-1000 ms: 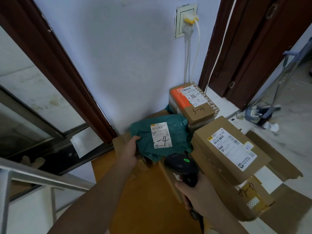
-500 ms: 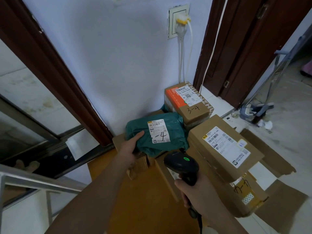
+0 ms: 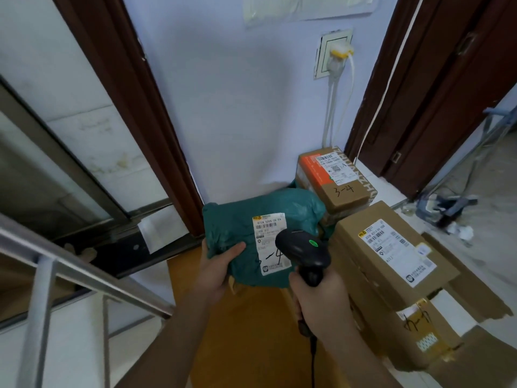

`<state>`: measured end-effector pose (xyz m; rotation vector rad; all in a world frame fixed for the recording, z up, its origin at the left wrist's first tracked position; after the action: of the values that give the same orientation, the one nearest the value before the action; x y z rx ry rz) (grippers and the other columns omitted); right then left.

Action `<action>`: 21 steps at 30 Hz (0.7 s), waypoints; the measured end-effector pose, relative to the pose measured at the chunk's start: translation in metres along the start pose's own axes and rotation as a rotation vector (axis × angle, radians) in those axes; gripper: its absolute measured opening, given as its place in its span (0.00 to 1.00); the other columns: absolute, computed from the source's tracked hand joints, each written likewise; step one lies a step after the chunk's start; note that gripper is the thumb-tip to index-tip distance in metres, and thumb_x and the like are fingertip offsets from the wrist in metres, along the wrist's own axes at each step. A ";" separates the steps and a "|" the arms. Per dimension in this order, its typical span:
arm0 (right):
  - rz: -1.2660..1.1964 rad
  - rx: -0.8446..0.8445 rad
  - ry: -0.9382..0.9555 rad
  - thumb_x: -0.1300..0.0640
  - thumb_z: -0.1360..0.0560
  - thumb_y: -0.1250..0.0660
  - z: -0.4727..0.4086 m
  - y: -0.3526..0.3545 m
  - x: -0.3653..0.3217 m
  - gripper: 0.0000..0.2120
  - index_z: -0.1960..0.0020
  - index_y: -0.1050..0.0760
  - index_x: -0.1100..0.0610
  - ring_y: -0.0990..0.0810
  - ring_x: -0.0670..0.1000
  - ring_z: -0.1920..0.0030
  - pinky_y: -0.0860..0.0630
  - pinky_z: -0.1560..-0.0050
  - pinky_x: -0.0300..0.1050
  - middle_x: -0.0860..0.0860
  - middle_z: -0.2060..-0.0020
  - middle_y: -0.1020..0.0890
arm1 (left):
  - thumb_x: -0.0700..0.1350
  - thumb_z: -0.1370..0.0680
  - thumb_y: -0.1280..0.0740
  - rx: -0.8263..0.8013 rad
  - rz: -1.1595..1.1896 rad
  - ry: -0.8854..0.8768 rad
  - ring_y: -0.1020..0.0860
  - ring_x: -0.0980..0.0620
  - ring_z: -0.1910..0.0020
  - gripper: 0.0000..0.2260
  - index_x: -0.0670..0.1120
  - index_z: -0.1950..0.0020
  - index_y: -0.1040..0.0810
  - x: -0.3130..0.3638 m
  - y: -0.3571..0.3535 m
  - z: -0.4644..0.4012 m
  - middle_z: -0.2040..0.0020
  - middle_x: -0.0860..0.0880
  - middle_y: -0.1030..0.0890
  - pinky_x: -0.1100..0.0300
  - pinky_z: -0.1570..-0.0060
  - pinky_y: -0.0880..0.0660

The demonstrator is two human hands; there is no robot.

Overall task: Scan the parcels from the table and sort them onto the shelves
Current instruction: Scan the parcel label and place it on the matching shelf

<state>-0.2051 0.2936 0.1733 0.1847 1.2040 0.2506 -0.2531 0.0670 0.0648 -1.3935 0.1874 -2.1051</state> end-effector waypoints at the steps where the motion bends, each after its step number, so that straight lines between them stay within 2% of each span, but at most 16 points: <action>1: 0.015 -0.003 0.002 0.61 0.23 0.32 0.002 -0.004 -0.001 0.11 0.61 0.28 0.65 0.28 0.48 0.79 0.28 0.75 0.40 0.55 0.76 0.27 | 0.40 0.36 0.14 -0.009 0.005 -0.011 0.17 0.39 0.37 0.43 0.52 0.25 0.28 -0.001 0.001 0.005 0.33 0.43 0.17 0.35 0.40 0.19; 6: 0.057 -0.038 0.003 0.58 0.22 0.32 0.015 -0.019 -0.006 0.13 0.62 0.29 0.63 0.28 0.47 0.80 0.29 0.76 0.37 0.55 0.76 0.27 | 0.45 0.42 0.11 -0.027 0.013 -0.029 0.17 0.38 0.36 0.49 0.51 0.25 0.29 -0.003 0.007 0.025 0.32 0.42 0.18 0.35 0.41 0.19; 9: 0.026 0.011 -0.018 0.57 0.22 0.31 0.029 -0.022 -0.006 0.10 0.58 0.29 0.62 0.27 0.47 0.79 0.28 0.77 0.36 0.55 0.74 0.26 | 0.46 0.45 0.10 -0.033 0.012 -0.027 0.17 0.38 0.36 0.51 0.51 0.25 0.28 -0.006 0.014 0.033 0.33 0.42 0.18 0.34 0.41 0.19; 14: 0.020 0.023 -0.030 0.57 0.22 0.31 0.056 -0.026 -0.003 0.08 0.54 0.28 0.59 0.27 0.47 0.78 0.27 0.76 0.36 0.55 0.73 0.25 | 0.41 0.40 0.14 -0.046 0.022 -0.031 0.16 0.41 0.38 0.46 0.51 0.25 0.28 -0.014 0.024 0.049 0.34 0.45 0.17 0.40 0.43 0.17; 18: 0.042 0.012 -0.036 0.57 0.22 0.32 0.078 -0.028 0.002 0.07 0.53 0.28 0.60 0.26 0.49 0.77 0.26 0.75 0.38 0.55 0.73 0.25 | 0.42 0.39 0.13 -0.085 0.027 -0.025 0.17 0.39 0.36 0.47 0.50 0.23 0.30 -0.022 0.033 0.064 0.32 0.43 0.18 0.37 0.40 0.19; 21: 0.065 -0.007 -0.016 0.57 0.22 0.32 0.094 -0.027 0.003 0.08 0.53 0.28 0.60 0.26 0.49 0.77 0.26 0.74 0.39 0.55 0.73 0.25 | 0.40 0.35 0.15 -0.071 0.041 -0.020 0.16 0.40 0.37 0.42 0.47 0.24 0.29 -0.024 0.042 0.081 0.33 0.43 0.17 0.41 0.43 0.17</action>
<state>-0.1130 0.2676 0.1958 0.2193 1.1826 0.3098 -0.1589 0.0630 0.0632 -1.4393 0.2823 -2.0677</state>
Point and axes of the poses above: each hand's wrist, its own z-axis away from the middle knuckle, its own y-axis out of the back of the hand, x = y × z, the point moved 4 cm from there along -z, towards the middle knuckle
